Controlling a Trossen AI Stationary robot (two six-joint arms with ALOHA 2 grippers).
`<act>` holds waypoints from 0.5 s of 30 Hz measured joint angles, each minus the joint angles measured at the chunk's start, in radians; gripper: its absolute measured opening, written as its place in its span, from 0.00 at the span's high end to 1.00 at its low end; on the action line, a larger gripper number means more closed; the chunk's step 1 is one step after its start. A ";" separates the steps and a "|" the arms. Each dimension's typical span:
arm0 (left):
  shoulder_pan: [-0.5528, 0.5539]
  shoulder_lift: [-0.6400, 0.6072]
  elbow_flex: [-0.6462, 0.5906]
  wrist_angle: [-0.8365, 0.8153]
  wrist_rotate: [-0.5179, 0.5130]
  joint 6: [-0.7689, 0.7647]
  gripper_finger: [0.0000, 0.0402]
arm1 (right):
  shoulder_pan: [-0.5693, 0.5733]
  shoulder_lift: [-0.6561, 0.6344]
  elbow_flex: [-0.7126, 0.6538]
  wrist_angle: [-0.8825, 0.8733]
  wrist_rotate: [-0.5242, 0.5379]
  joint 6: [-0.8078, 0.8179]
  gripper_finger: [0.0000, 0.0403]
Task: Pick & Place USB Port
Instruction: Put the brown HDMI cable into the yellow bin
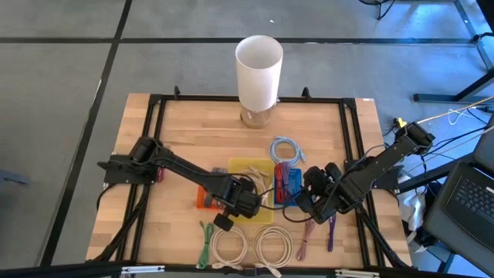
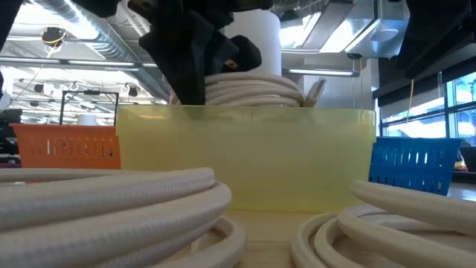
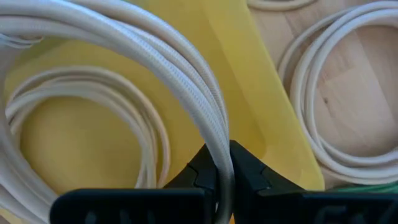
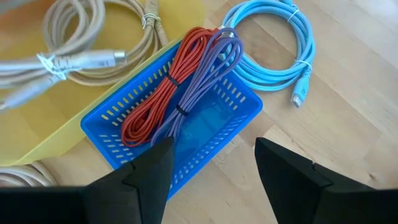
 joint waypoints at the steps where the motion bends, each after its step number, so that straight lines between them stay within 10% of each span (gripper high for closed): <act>1: 0.000 0.005 0.000 0.003 0.000 0.003 0.97 | 0.000 0.000 0.000 0.000 0.000 0.000 0.44; 15: 0.007 0.102 0.001 0.057 0.089 0.003 0.97 | 0.000 0.000 0.000 -0.001 -0.003 -0.003 0.44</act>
